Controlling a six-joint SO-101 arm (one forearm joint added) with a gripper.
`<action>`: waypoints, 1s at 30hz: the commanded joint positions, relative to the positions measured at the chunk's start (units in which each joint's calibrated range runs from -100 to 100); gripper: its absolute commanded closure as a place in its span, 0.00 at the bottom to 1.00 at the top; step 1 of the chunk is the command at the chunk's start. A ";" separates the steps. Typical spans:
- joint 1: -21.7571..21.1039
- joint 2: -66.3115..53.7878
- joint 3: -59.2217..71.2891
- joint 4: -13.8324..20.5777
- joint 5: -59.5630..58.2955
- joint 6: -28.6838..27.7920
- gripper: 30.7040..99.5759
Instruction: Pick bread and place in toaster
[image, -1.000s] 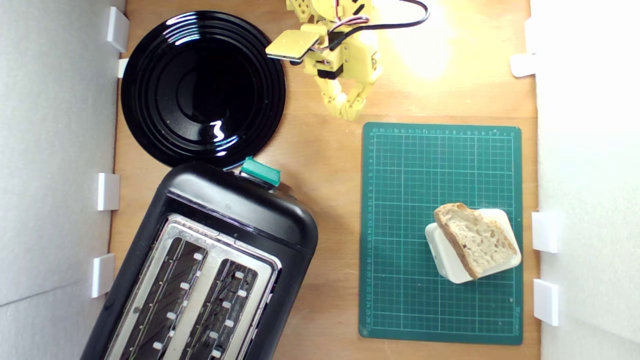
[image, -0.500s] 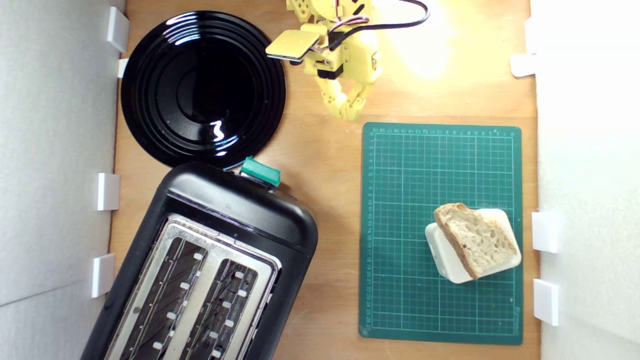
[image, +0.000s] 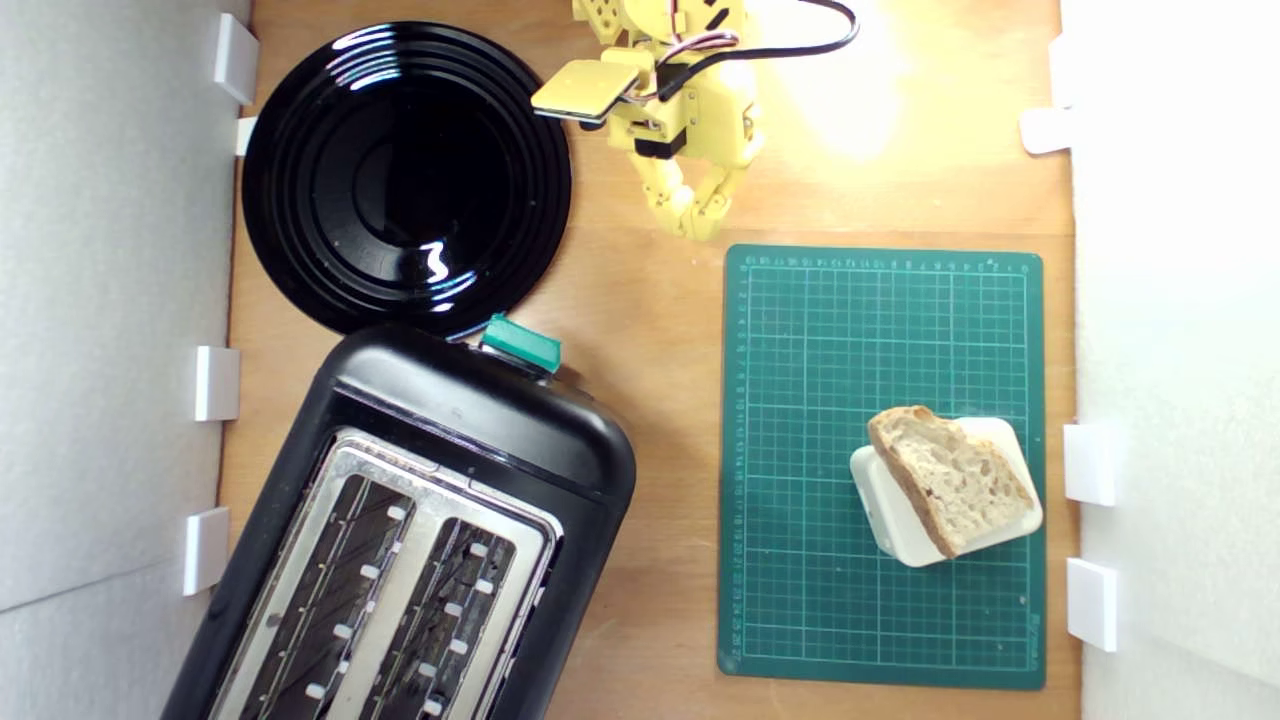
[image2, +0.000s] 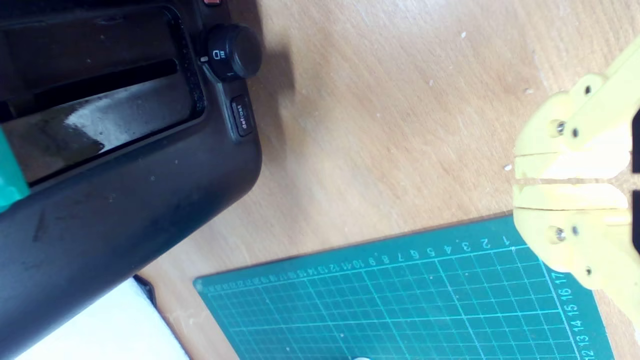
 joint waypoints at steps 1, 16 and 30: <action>0.29 -0.51 0.03 0.22 0.65 -0.13 1.00; 0.29 -0.51 0.03 0.22 0.65 -0.13 1.00; -0.27 -0.51 -0.06 0.41 0.74 0.24 1.00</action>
